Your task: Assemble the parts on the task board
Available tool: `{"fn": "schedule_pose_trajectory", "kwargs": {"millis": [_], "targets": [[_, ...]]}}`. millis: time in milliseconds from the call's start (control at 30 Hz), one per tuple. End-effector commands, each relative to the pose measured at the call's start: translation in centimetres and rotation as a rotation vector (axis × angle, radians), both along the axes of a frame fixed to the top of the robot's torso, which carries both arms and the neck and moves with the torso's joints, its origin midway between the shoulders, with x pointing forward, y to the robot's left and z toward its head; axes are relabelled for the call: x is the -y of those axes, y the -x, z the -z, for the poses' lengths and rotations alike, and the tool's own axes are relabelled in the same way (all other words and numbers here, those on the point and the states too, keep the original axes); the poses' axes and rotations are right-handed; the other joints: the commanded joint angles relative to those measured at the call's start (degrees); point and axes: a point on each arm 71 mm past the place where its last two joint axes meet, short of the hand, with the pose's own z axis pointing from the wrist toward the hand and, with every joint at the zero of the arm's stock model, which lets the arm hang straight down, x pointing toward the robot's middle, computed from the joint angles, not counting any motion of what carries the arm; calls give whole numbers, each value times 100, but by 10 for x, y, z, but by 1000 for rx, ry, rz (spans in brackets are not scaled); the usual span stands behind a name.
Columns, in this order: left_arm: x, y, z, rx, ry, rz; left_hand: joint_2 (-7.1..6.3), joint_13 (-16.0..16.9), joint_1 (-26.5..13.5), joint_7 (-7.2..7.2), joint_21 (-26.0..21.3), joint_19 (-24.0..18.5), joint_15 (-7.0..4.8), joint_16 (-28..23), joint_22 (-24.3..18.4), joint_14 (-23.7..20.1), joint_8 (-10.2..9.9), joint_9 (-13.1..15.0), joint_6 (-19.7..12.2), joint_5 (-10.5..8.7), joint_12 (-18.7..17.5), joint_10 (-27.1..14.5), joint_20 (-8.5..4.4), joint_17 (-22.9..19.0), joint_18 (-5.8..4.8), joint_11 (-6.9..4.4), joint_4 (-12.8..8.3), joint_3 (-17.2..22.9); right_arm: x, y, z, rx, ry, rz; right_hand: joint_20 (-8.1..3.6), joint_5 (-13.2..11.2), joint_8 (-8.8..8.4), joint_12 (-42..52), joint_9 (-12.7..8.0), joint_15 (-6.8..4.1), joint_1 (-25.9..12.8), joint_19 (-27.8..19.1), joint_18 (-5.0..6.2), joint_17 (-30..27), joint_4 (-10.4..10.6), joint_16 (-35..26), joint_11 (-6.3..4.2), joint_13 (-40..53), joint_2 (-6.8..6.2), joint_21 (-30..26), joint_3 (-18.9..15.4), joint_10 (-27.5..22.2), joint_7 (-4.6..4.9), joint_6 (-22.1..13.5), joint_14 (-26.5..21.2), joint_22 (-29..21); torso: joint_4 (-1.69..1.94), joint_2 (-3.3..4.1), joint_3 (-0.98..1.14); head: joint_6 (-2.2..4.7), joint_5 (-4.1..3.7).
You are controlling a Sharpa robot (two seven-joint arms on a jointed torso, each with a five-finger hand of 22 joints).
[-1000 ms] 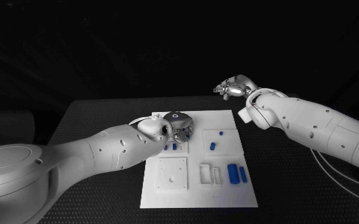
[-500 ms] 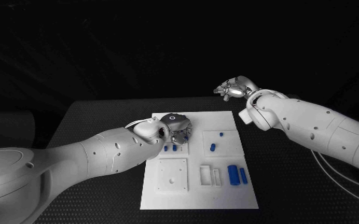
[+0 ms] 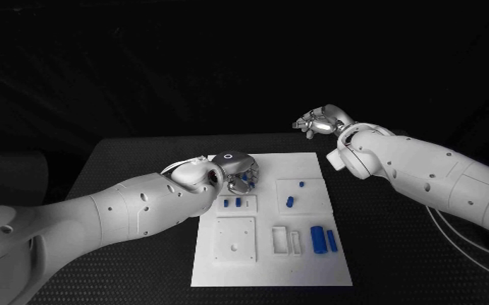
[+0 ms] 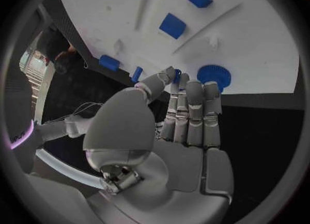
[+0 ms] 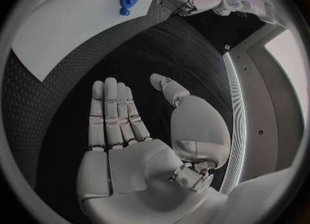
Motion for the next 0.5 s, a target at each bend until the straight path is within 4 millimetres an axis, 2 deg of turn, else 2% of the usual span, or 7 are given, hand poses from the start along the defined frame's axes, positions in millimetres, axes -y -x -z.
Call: {"fn": "schedule_pose_trajectory", "kwargs": {"millis": [33,233,500], "targets": [[-11,-1,-7,-26,14,-18,19,11,-12,-16,33,38,-4,10,103,26,15,8,42,18,12,45,-207,-1,85,1,-16,12,1,1,0,2,2,-14,40,27,20,29,-6,7,-34,5,84,-9,-16,19,-4,-9,1,-37,-9,-26,-11,-41,-47,9,2,-2,-4,-10,-26],[-31,-3,-11,-25,9,-51,18,11,-18,-16,34,40,-5,10,103,29,13,8,46,17,9,50,-209,-1,84,0,-14,12,1,1,0,2,2,-12,40,27,20,29,-6,7,-32,5,84,-10,-18,20,-4,-11,1,-38,-9,-26,-11,-40,-47,10,17,-3,-5,-10,-21],[-43,-5,-9,-36,-5,-72,16,12,-20,-17,36,42,-6,10,104,31,11,9,49,17,6,56,-210,-1,83,-2,-13,14,2,1,2,-1,3,-11,39,27,21,31,-7,7,-31,5,84,-11,-20,21,-4,-13,2,-40,-8,-26,-11,-41,-47,12,5,4,-14,-10,-10]]}}
